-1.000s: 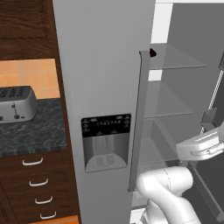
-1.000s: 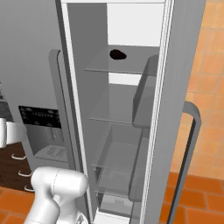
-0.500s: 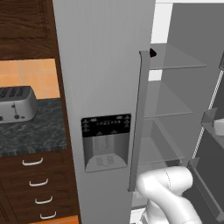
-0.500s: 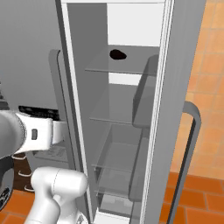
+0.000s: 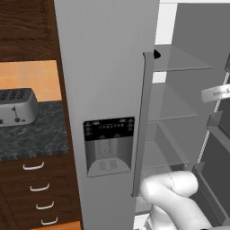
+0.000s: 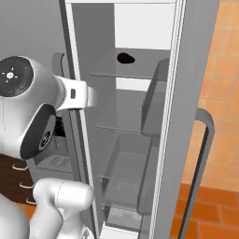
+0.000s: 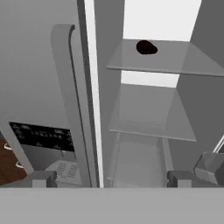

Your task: Place one avocado and one steak in each tupperware on the nearby counter, to pack two identical lunches.

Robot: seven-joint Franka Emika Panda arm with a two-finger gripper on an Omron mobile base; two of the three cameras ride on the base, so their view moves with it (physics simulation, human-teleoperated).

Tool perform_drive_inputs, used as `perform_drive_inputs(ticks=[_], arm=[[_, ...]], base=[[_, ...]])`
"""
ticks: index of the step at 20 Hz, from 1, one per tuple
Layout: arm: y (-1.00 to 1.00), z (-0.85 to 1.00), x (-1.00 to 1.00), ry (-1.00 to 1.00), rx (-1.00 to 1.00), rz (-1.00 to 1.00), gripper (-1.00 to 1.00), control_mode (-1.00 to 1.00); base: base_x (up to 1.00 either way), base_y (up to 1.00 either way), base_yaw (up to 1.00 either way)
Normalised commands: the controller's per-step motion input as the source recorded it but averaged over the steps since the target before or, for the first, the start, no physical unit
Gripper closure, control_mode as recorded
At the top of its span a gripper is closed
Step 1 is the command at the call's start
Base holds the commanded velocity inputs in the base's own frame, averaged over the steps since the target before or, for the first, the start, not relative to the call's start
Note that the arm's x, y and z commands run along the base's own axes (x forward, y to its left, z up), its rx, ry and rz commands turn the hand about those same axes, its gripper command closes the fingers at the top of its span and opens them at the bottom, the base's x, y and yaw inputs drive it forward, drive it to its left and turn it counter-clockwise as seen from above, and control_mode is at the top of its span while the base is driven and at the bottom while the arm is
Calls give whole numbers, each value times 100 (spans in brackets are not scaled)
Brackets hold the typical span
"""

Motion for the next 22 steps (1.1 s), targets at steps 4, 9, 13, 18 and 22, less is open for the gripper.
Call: perform_drive_inputs(ticks=[4,9,13,18,22], arm=[[0,4,97,-10,-10,-4,-100,-100],[-4,29,54,-8,-1,-5,-100,-100],[-18,40,30,0,22,0,-100,-100],[-23,20,75,6,12,0,-100,-100],[-14,-6,100,17,-4,0,-100,-100]], base=[[0,0,0],[0,0,0],[0,0,0],[0,0,0],[0,0,0]])
